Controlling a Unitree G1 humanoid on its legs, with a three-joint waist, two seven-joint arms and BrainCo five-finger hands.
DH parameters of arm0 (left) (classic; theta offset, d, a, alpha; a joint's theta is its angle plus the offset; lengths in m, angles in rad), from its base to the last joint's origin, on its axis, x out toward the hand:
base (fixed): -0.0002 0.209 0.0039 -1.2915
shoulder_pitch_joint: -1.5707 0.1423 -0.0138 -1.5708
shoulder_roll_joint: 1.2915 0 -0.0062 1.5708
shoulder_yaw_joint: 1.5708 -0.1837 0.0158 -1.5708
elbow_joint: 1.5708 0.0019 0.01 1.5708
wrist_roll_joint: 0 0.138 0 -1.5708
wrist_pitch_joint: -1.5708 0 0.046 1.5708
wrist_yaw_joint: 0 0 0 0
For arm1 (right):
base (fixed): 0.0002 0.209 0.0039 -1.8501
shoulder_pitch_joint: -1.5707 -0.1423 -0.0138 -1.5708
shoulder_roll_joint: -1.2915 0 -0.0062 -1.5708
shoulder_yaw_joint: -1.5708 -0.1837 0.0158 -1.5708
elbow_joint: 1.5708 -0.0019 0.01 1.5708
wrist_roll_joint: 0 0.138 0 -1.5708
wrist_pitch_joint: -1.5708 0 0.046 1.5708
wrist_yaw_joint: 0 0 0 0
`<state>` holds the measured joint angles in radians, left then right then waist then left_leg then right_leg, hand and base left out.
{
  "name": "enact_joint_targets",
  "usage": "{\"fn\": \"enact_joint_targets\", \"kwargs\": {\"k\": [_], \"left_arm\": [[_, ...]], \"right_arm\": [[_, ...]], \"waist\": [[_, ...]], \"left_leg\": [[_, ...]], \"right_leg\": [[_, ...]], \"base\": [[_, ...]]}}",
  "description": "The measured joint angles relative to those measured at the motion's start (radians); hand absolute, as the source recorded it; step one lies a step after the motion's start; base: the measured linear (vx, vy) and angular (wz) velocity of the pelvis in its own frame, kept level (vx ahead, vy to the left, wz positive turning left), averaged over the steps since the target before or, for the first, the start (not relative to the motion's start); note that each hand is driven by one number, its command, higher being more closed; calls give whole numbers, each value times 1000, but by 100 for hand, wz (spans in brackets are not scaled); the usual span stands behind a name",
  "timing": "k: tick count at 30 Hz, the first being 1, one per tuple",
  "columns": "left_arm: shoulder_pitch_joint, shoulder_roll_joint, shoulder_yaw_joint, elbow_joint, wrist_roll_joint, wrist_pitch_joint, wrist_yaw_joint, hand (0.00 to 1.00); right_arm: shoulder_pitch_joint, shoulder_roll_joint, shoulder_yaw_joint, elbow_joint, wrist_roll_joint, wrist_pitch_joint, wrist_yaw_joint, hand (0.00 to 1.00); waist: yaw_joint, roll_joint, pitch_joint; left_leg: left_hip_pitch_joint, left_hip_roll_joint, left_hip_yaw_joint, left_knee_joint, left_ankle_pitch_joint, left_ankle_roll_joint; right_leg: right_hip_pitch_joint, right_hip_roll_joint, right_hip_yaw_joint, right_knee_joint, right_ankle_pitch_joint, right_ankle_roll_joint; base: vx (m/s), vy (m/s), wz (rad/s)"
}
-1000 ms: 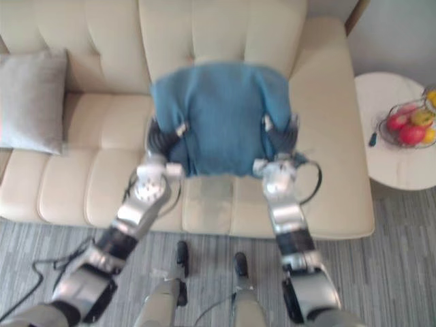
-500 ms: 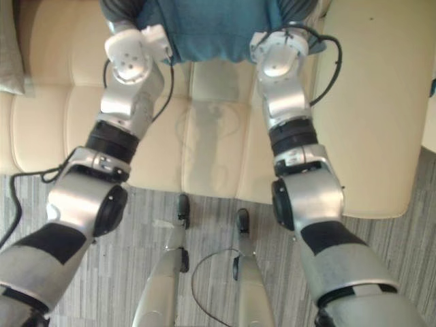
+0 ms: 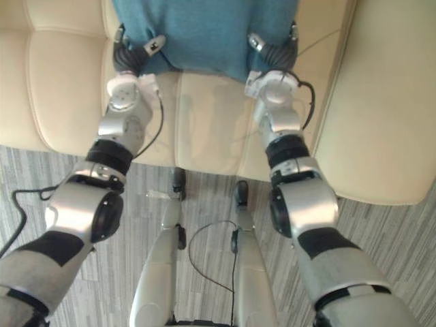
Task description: Pick up cushions and gather them together orderly.
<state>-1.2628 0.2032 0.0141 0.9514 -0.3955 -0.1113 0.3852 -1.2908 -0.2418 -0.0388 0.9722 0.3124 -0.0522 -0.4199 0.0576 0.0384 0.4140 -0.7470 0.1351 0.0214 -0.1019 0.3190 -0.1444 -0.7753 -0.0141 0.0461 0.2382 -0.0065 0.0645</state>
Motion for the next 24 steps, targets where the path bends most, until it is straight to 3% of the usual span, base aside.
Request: {"fn": "enact_joint_targets", "kwargs": {"k": [7,9,14,16,18,22,24], "left_arm": [[109,89,49,-122,-75,-13,-18,0],[200,124,50,-257,-100,-36,-17,0],[474,132,51,-544,-114,-84,-17,0],[663,99,43,-669,-105,-115,-22,0],[756,53,40,-687,-96,-121,-36,0],[993,-70,-40,-639,-34,-94,-105,0],[1098,-123,-73,-548,39,-64,-157,0]], "right_arm": [[186,-19,-75,-265,2,-18,16,0],[337,-65,-136,-453,1,-21,14,0],[679,-83,-252,-774,-40,-53,8,0],[880,-62,-261,-885,-70,-80,25,0],[968,-24,-258,-900,-78,-93,54,0],[1174,102,-202,-859,-79,-98,146,0],[1256,180,-190,-744,-77,-98,204,0]], "waist": [[-1,-9,5],[-2,-10,5],[-2,-17,1],[-2,-37,-20],[-2,-47,-30],[-1,-67,-78],[0,-68,-137]], "left_leg": [[23,0,27,0,-1,0],[50,-2,26,0,-3,3],[155,-13,27,0,-34,30],[211,-20,25,0,-57,31],[243,-22,23,0,-63,30],[332,-31,21,0,-83,38],[388,-42,20,0,-96,48]], "right_leg": [[-25,3,25,66,-9,2],[-8,2,23,88,-19,1],[82,-7,21,126,-62,0],[128,-13,18,146,-95,-2],[164,-14,15,143,-105,-4],[259,-28,5,140,-132,-4],[324,-38,3,129,-148,-1]], "base": [[-35,-21,-9],[-14,-47,3],[5,-54,9],[42,-72,9],[61,-68,9],[113,-53,13],[146,-19,12]]}}
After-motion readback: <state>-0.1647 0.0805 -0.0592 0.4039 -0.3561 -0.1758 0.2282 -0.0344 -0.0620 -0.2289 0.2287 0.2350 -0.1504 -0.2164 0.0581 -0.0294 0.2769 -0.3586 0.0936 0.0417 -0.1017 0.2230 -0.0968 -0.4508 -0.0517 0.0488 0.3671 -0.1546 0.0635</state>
